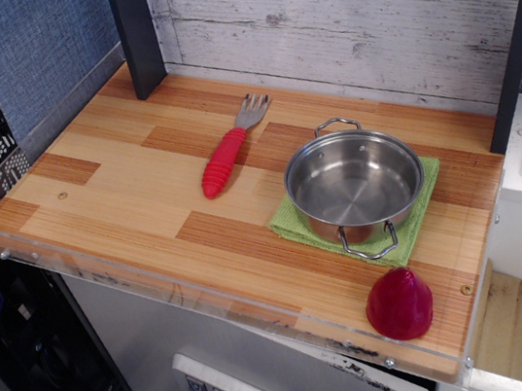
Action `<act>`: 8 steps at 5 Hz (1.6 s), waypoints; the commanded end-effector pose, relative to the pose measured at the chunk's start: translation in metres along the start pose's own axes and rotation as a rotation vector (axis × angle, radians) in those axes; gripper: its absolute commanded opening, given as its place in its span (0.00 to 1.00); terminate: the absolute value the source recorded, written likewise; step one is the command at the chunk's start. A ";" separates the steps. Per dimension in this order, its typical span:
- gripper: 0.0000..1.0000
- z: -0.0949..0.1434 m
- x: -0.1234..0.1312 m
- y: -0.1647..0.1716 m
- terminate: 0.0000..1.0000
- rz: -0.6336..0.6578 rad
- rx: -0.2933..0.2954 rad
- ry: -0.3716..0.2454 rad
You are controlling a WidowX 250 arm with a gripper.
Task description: Move the red object away from edge of the table.
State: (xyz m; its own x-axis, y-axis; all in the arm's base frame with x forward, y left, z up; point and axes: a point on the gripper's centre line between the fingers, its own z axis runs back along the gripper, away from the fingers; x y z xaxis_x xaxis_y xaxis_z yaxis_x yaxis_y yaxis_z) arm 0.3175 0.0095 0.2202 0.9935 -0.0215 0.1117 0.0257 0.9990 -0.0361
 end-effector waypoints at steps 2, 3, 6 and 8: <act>1.00 -0.016 -0.011 -0.019 0.00 -0.031 -0.007 0.024; 1.00 -0.032 -0.024 -0.038 0.00 -0.075 -0.004 0.034; 1.00 -0.103 -0.079 -0.066 0.00 -0.224 0.013 0.098; 1.00 -0.138 -0.114 -0.081 0.00 -0.345 0.006 0.181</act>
State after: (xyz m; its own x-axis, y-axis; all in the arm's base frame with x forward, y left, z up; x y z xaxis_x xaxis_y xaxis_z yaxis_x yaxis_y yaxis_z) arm 0.2173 -0.0779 0.0633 0.9315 -0.3518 -0.0918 0.3500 0.9361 -0.0356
